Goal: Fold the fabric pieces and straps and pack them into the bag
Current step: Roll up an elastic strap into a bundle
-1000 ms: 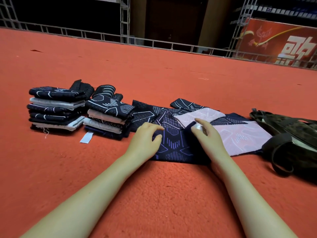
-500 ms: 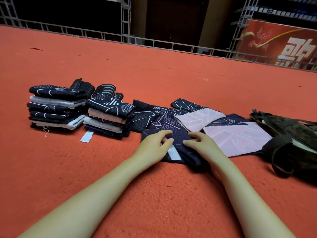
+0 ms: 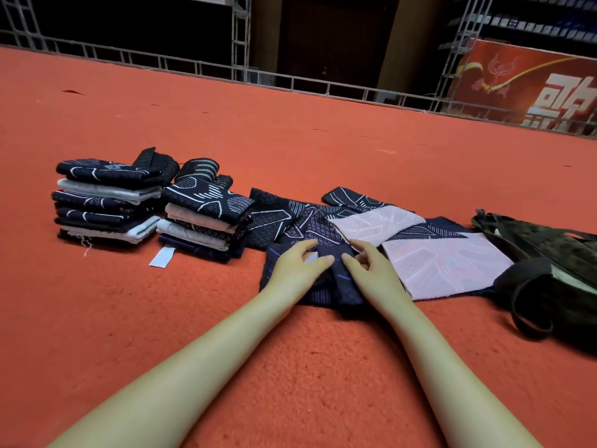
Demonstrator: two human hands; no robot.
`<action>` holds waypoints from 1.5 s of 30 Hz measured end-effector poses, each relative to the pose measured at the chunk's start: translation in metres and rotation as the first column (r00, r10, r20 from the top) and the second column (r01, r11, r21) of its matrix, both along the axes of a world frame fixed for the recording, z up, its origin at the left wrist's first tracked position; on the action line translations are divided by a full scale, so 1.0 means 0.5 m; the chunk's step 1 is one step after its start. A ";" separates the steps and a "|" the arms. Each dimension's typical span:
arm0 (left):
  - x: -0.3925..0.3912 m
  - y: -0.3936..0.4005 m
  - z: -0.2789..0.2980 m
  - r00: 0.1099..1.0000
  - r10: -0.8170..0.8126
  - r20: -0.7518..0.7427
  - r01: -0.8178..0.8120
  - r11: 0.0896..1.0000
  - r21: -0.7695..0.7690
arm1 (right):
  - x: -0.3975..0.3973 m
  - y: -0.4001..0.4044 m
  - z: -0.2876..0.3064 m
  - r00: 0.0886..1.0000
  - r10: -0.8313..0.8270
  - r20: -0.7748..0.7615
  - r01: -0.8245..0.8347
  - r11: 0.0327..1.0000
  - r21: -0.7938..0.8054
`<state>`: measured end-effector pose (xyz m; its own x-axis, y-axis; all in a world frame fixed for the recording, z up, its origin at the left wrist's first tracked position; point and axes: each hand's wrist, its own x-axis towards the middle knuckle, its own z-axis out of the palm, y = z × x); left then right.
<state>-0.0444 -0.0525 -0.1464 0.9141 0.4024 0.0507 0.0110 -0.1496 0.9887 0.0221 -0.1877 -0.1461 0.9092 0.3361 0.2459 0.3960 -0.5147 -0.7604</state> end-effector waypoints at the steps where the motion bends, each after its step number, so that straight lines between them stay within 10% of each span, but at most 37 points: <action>1: -0.001 -0.006 0.001 1.000 -0.008 0.028 0.008 1.000 -0.008 | 0.000 0.003 -0.003 1.000 -0.014 0.026 0.014 1.000 0.006; 9: 0.008 0.011 -0.008 0.991 0.055 0.124 -0.062 0.997 0.050 | -0.004 0.024 -0.013 0.992 -0.026 0.120 0.011 0.992 0.124; 16: 0.015 0.038 -0.028 0.990 0.119 0.076 -0.139 0.709 0.692 | 0.002 0.019 -0.024 0.988 -0.017 0.154 0.030 0.996 -0.087; 28: 0.011 0.044 -0.013 1.000 -0.023 0.011 0.012 0.800 0.599 | 0.000 0.036 -0.022 0.992 -0.105 0.075 0.108 0.994 -0.030; 36: 0.014 0.043 -0.030 0.985 0.126 0.117 -0.172 0.734 0.657 | -0.004 0.035 -0.007 0.998 -0.043 -0.054 0.041 0.999 -0.030; 45: -0.003 0.029 -0.025 0.960 -0.059 0.272 -0.164 0.670 0.724 | -0.032 0.020 0.023 0.964 0.075 -0.255 0.060 0.874 0.482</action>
<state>-0.0460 -0.0378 -0.1590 0.8004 0.1782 0.5724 -0.1874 -0.8326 0.5213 0.0059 -0.1777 -0.1344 0.9602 0.2440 0.1361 0.1539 -0.0551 -0.9866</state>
